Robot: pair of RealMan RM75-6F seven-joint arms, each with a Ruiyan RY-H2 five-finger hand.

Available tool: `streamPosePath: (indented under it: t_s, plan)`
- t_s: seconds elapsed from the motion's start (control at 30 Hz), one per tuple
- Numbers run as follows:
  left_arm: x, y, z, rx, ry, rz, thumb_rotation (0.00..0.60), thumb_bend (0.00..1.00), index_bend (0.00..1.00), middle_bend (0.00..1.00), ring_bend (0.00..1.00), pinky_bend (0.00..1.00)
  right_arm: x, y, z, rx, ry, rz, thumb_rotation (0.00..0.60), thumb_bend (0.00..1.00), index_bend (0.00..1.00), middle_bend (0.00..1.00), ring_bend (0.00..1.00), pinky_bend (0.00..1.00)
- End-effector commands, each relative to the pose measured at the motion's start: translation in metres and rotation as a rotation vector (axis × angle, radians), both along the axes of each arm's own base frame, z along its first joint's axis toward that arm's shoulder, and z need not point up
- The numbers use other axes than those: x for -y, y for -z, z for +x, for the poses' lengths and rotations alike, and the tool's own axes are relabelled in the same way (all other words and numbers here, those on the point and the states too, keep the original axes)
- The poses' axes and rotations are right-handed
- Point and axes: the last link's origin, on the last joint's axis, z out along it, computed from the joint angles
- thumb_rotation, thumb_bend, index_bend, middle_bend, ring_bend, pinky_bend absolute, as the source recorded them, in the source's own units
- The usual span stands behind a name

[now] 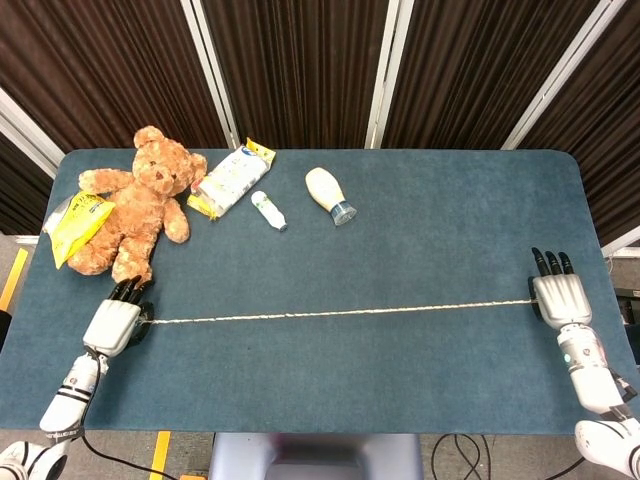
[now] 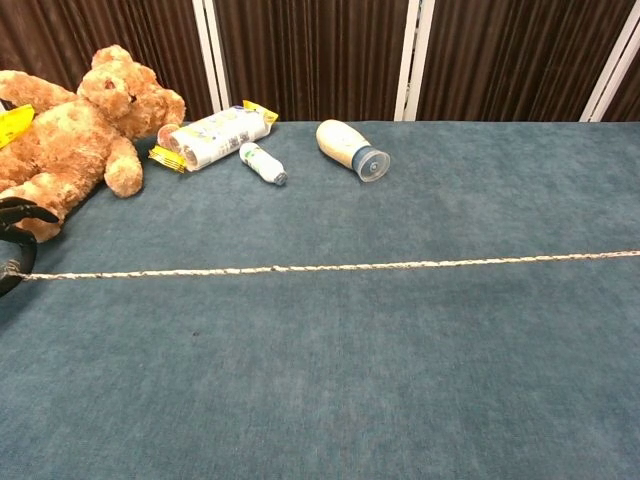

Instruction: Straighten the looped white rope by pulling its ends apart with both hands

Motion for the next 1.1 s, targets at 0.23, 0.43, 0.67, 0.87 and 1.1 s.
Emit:
streamPosePath:
  t_s: [0.23, 0.43, 0.67, 0.87, 1.1]
  plan:
    - [0.001, 0.012, -0.008, -0.006, -0.036, -0.034, 0.6, 0.47, 0.59, 0.12, 0.0, 0.11, 0.0, 0.015, -0.01, -0.001, 0.026, 0.029, 0.6, 0.59, 0.62, 0.01, 0.0, 0.0]
    - [0.002, 0.016, -0.008, 0.0, -0.025, -0.049, 0.6, 0.47, 0.5, 0.12, 0.0, 0.11, -0.002, 0.021, -0.011, 0.002, 0.024, 0.041, 0.6, 0.59, 0.55, 0.01, 0.0, 0.0]
    - [0.003, 0.016, -0.007, -0.007, -0.017, -0.055, 0.6, 0.47, 0.34, 0.11, 0.0, 0.11, -0.003, 0.023, -0.012, 0.002, 0.022, 0.041, 0.6, 0.59, 0.54, 0.01, 0.0, 0.0]
    - [0.005, -0.001, -0.016, 0.017, -0.057, -0.028, 0.6, 0.44, 0.01, 0.05, 0.0, 0.11, -0.003, 0.017, -0.013, 0.013, 0.024, 0.015, 0.6, 0.59, 0.44, 0.01, 0.0, 0.0]
    - [0.018, -0.046, -0.009, 0.176, -0.052, 0.034, 0.6, 0.39, 0.0, 0.0, 0.0, 0.11, -0.017, -0.002, 0.002, 0.103, -0.042, -0.049, 0.6, 0.47, 0.11, 0.0, 0.0, 0.0]
